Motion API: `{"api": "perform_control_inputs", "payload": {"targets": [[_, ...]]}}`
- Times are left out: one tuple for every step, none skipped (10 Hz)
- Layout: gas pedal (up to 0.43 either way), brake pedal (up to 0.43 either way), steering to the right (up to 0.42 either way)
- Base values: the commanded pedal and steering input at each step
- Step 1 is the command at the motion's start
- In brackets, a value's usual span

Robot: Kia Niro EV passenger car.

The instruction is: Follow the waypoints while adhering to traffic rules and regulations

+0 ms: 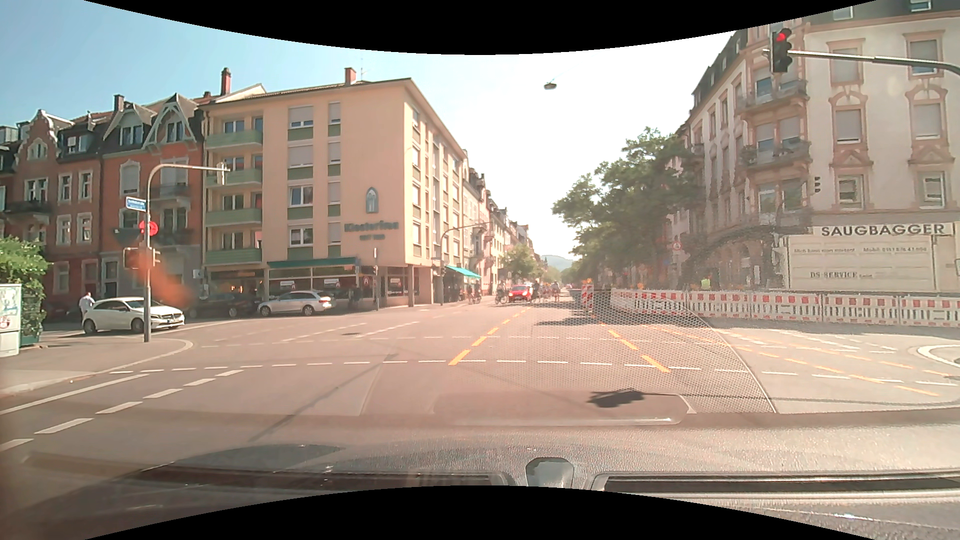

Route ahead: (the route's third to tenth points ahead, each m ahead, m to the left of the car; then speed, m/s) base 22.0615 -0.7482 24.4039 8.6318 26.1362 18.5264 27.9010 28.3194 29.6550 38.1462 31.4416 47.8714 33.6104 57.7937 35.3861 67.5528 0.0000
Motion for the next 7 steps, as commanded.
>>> {"api": "perform_control_inputs", "payload": {"targets": [[0.000,0.238,0.017],[0.000,0.238,0.017],[0.000,0.238,0.017],[0.000,0.244,0.017],[0.000,0.244,0.017],[0.000,0.238,0.017],[0.000,0.238,0.017]]}}
